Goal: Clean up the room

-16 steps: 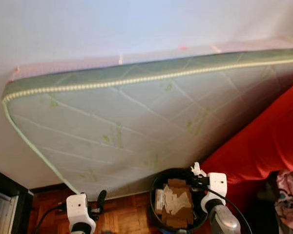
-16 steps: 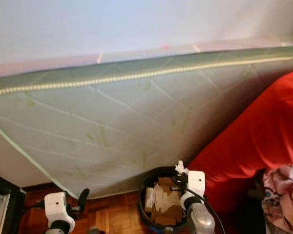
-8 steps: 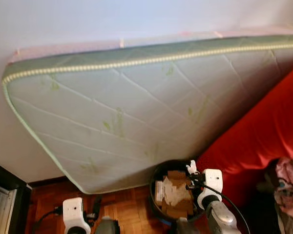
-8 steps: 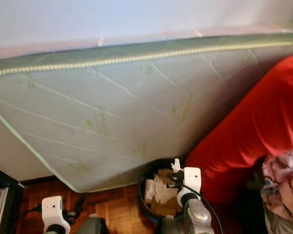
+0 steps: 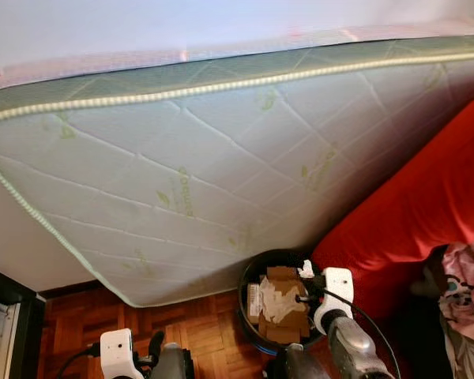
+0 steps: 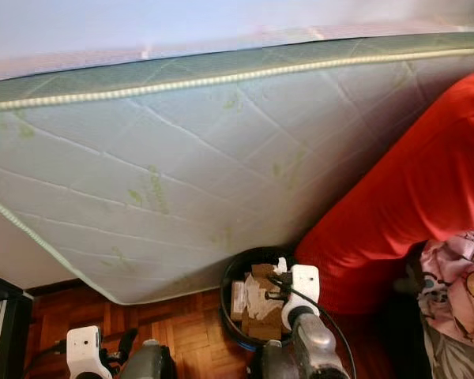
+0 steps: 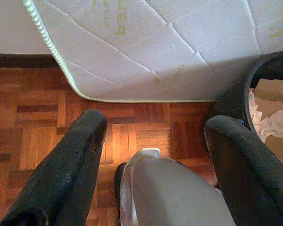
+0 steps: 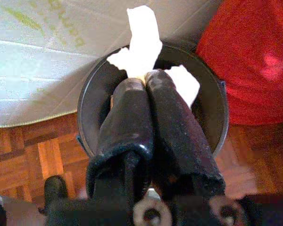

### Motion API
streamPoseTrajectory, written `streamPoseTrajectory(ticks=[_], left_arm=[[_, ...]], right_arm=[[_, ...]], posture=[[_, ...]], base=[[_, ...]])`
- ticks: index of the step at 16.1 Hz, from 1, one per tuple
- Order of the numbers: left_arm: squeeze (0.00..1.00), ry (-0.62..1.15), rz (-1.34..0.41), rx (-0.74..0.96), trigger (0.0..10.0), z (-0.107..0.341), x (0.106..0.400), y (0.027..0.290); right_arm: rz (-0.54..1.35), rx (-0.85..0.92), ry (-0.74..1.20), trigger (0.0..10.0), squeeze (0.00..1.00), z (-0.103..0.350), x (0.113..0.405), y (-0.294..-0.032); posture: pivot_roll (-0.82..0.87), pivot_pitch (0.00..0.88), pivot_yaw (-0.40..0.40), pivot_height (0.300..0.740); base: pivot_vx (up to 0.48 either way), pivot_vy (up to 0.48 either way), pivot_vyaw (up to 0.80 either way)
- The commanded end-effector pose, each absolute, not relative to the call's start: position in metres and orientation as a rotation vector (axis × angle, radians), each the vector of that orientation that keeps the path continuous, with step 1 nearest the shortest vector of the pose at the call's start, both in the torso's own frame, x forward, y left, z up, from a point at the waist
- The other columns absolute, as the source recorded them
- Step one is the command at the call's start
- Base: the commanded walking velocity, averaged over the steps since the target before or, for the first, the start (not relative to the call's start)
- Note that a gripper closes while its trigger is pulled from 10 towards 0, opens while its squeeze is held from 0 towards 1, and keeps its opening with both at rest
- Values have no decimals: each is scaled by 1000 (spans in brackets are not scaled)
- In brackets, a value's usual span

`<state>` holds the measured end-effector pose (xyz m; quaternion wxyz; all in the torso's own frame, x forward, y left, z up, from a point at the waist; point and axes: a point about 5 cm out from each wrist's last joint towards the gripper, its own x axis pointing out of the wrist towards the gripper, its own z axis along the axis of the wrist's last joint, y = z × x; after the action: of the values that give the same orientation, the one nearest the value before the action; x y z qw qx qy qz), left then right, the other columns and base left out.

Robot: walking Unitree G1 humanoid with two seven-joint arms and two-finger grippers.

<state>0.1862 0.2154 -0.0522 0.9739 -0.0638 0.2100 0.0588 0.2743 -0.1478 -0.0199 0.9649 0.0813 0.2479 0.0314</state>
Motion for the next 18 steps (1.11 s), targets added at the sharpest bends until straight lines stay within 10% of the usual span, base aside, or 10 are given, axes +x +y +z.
streamPoseTrajectory(ticks=[1, 10, 11, 12, 18], left_arm=[[0, 452, 131, -135, 10000, -58, 175, 219], [0, 140, 88, -101, 10000, -10, 187, 191], [0, 132, 89, -101, 10000, -6, 186, 190], [0, 127, 91, -99, 10000, -1, 184, 189], [0, 134, 100, -94, 10000, 31, 176, 183]], right_arm=[[49, 172, 535, 10000, 0, -23, 273, -151], [34, 127, 512, 10000, 0, -2, 299, -164], [35, 126, 516, 10000, 380, -2, 299, -164], [43, 121, 522, 10000, 1000, -3, 298, -163], [66, 114, 519, 10000, 1000, -1, 300, -164]], posture=[[71, 260, -37, 656], [135, 384, -36, 656], [138, 388, -34, 656], [144, 401, -33, 656], [146, 404, -27, 656]], base=[[0, 0, 0], [0, 0, 0], [0, 0, 0], [0, 0, 0], [0, 0, 0]])
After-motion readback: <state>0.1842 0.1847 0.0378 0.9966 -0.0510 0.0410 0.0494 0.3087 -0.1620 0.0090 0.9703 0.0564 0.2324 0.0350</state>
